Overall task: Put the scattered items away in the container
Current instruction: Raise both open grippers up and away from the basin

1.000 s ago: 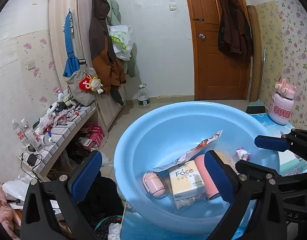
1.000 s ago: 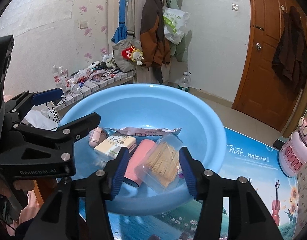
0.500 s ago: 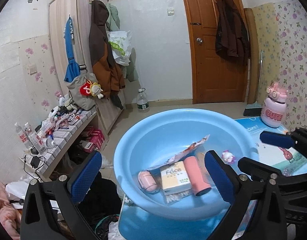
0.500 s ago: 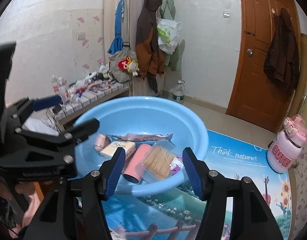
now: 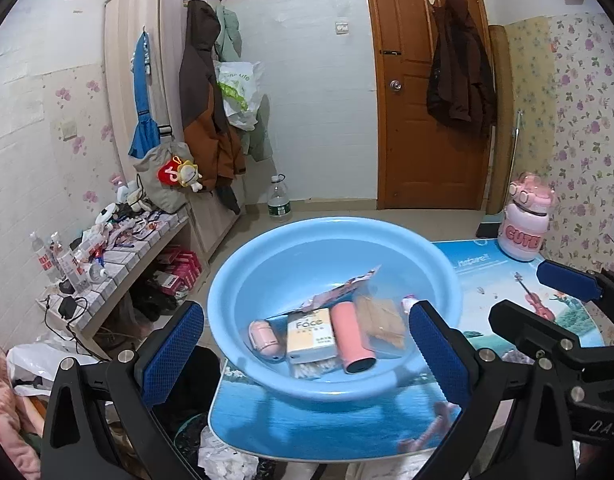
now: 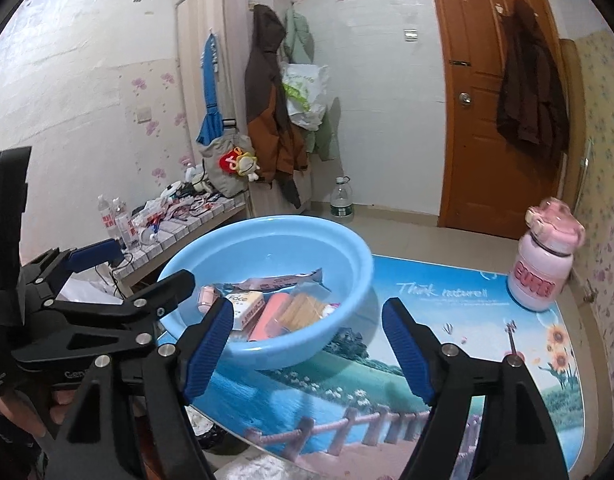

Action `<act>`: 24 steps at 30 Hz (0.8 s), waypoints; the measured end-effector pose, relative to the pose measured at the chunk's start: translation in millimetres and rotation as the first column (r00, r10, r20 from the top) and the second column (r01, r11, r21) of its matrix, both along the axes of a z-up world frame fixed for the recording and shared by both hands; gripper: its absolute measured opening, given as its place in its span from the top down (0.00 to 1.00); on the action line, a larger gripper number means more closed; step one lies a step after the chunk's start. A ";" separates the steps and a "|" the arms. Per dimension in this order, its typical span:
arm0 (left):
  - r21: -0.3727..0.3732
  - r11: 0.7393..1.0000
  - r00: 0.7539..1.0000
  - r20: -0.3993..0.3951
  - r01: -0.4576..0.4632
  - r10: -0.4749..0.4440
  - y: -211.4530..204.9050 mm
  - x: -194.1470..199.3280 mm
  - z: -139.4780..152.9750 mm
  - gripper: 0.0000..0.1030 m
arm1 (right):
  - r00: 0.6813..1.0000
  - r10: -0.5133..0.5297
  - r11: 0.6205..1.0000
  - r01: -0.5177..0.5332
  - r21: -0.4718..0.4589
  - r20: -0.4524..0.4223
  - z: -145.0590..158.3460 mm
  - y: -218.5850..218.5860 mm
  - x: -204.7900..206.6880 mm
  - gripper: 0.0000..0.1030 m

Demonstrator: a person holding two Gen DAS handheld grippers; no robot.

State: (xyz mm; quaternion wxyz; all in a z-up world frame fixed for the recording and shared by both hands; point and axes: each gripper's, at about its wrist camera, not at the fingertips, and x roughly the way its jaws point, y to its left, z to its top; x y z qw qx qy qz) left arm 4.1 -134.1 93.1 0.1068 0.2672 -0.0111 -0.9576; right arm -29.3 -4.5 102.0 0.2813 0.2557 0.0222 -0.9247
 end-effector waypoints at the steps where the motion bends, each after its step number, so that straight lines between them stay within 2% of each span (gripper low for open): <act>1: 0.002 1.000 1.000 -0.003 0.003 -0.003 2.6 1.6 1.5 0.00 | 1.000 -0.006 1.000 0.006 -0.012 0.005 1.5 5.1 1.6 0.20; 2: 0.004 1.000 1.000 -0.006 0.004 -0.004 6.3 3.0 3.1 0.00 | 1.000 -0.012 1.000 0.012 -0.018 0.011 2.5 8.9 2.3 0.15; 3: 0.007 1.000 1.000 -0.007 0.005 -0.005 9.2 3.8 4.1 0.00 | 1.000 -0.024 0.999 0.025 -0.027 0.017 3.8 13.4 3.8 0.04; 4: 0.013 1.000 1.000 -0.007 0.008 -0.008 12.0 4.8 5.3 0.00 | 0.999 -0.045 0.998 0.046 -0.040 0.017 5.8 19.0 6.2 0.02; 8: 0.020 1.000 1.000 -0.001 0.020 -0.020 27.6 6.1 8.3 0.00 | 0.995 -0.094 0.994 0.094 -0.053 -0.011 13.4 36.5 15.4 0.01; 13: 0.005 0.999 0.999 0.015 0.044 -0.044 49.5 3.4 13.3 0.00 | 0.990 -0.142 0.989 0.142 -0.047 0.009 17.8 60.1 21.0 0.00; 24: 0.033 0.998 0.994 0.089 0.057 -0.060 77.6 -4.4 26.8 0.00 | 0.975 -0.216 0.976 0.216 0.006 0.043 39.1 90.3 30.4 0.00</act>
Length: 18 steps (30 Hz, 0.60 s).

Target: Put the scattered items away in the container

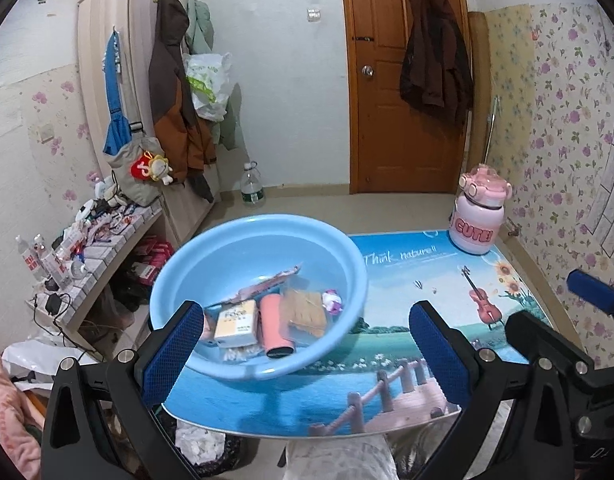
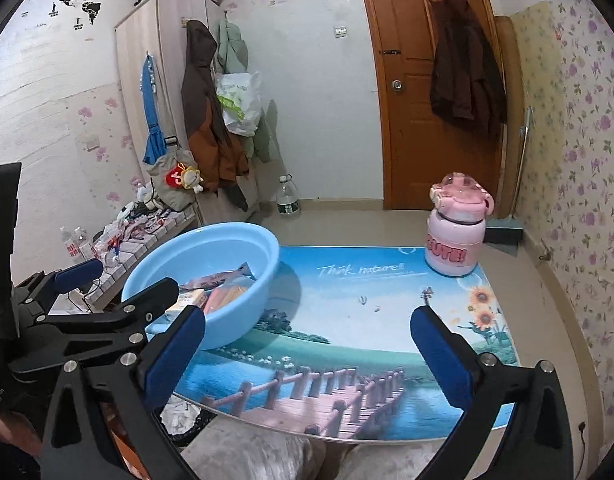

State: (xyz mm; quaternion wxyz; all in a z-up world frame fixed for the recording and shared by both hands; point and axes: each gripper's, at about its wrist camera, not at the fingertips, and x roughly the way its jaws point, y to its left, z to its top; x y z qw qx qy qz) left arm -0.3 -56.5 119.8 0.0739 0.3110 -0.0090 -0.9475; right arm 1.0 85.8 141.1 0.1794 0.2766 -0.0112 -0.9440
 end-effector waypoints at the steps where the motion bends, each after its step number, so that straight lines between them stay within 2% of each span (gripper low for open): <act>1: 0.002 1.000 1.000 0.008 0.003 -0.003 2.3 -0.8 -0.1 0.00 | 1.000 -0.013 1.000 0.013 0.009 -0.007 0.8 2.4 0.6 0.00; 9: 0.013 0.998 0.998 0.027 0.056 -0.056 22.7 -3.7 0.0 0.00 | 0.987 -0.160 0.983 0.160 0.085 -0.006 6.3 27.9 -3.8 0.00; 18: 0.010 0.995 0.994 0.034 0.099 -0.100 53.5 -7.5 0.4 0.00 | 0.956 -0.293 0.951 0.288 0.108 0.030 2.9 64.4 -10.4 0.00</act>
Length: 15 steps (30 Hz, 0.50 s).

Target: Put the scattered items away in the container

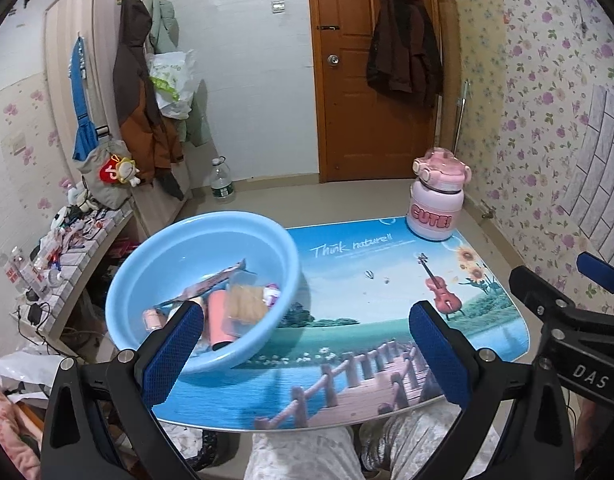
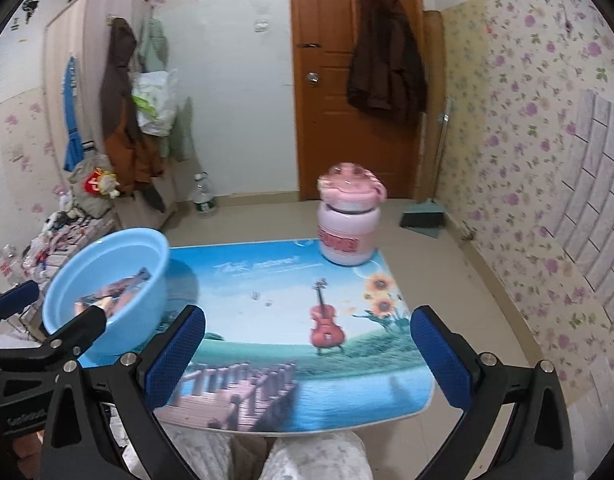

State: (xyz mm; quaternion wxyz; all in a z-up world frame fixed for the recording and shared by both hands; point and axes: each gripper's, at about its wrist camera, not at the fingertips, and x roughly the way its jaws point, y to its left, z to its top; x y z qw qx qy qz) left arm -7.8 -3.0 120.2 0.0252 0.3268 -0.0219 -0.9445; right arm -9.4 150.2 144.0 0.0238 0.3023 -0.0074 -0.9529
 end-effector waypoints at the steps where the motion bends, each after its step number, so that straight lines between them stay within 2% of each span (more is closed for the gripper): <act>1: -0.002 1.000 1.000 0.002 0.000 0.000 2.6 -0.3 -0.3 0.00 | 1.000 -0.010 1.000 0.010 0.001 0.008 -1.3 3.6 -0.5 0.00; 5: 0.003 1.000 1.000 0.016 0.006 -0.006 9.4 -1.9 -2.6 0.00 | 0.998 -0.046 0.999 0.045 0.022 0.031 -6.0 11.7 -1.9 0.00; 15: 0.003 1.000 1.000 0.029 0.003 -0.003 10.5 0.0 -5.3 0.00 | 0.998 -0.045 0.998 0.043 0.054 0.034 -3.4 7.2 -0.3 0.00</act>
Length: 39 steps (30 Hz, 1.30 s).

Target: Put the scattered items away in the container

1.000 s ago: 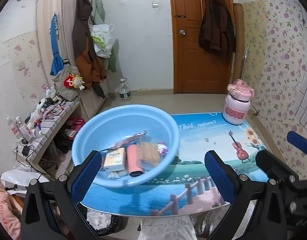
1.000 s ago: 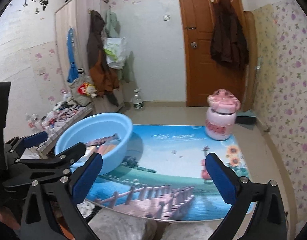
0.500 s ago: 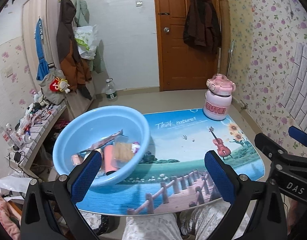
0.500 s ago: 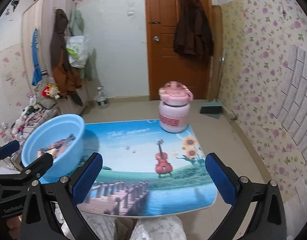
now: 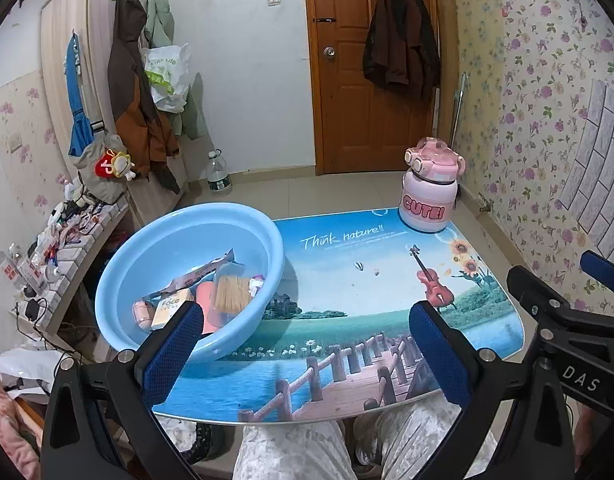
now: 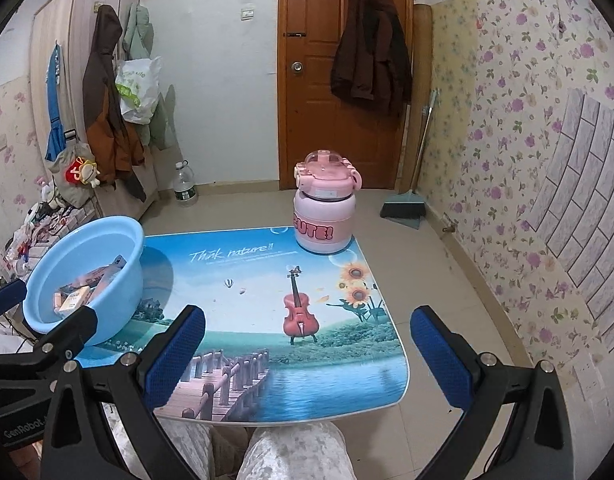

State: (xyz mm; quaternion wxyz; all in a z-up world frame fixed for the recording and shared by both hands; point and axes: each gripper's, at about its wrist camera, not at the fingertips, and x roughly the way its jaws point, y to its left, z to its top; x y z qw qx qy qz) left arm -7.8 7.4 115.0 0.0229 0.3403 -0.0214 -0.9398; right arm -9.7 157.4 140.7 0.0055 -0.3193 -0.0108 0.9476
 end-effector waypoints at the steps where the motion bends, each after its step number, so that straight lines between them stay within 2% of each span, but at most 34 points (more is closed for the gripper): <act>1: 0.002 1.000 1.000 0.002 -0.001 0.001 -1.0 -0.4 0.0 0.00 | 1.000 -0.003 1.000 0.003 0.004 0.000 0.1 -1.5 0.1 0.00; 20: 0.027 0.999 1.000 0.010 -0.018 0.018 -20.2 2.3 -7.5 0.00 | 1.000 0.005 1.000 -0.005 0.024 0.003 -3.5 -20.9 1.8 0.00; 39: 0.020 1.000 1.000 0.000 -0.020 0.020 -23.4 2.2 -13.4 0.00 | 1.000 0.008 0.999 -0.009 0.031 0.015 -10.4 -25.3 -2.1 0.00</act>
